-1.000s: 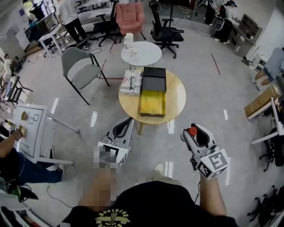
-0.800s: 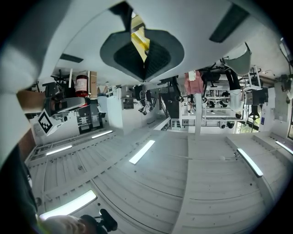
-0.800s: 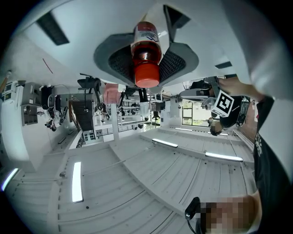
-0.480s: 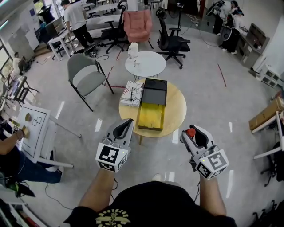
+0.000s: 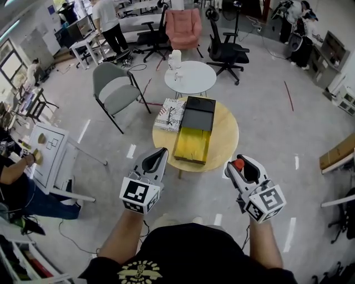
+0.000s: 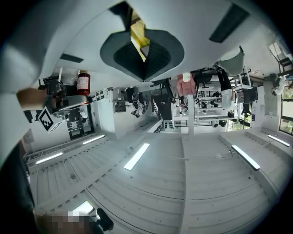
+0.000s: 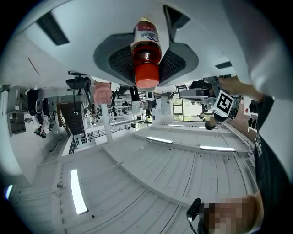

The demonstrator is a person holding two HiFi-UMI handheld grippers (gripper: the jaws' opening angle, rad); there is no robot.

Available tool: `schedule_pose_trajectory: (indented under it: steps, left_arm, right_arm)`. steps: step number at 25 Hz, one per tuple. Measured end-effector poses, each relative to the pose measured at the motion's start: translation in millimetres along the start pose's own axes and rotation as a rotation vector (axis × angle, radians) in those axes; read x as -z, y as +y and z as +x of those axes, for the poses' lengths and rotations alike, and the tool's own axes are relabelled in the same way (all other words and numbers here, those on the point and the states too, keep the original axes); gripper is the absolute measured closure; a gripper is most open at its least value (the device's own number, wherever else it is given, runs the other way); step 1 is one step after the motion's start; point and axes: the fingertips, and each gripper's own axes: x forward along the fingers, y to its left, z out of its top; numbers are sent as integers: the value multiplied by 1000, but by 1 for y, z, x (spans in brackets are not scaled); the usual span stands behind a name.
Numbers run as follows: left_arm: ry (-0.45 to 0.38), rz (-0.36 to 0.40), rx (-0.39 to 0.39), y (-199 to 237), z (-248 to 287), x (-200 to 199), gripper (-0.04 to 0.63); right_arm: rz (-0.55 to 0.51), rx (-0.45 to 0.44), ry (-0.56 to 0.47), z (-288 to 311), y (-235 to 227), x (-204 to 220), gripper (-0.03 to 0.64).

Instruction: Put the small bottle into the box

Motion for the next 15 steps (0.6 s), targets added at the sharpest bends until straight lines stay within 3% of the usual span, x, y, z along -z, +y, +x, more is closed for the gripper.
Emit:
schedule_pose_trajectory:
  steps: [9,15]
  left_arm:
    - [17,-7,-19,11,1,7,578]
    - [0,-3,13,21,25,11,578]
  right_arm:
    - [-1,-49,0,27,3,-1,449]
    - [-5,-38,10,48,-3,4,449]
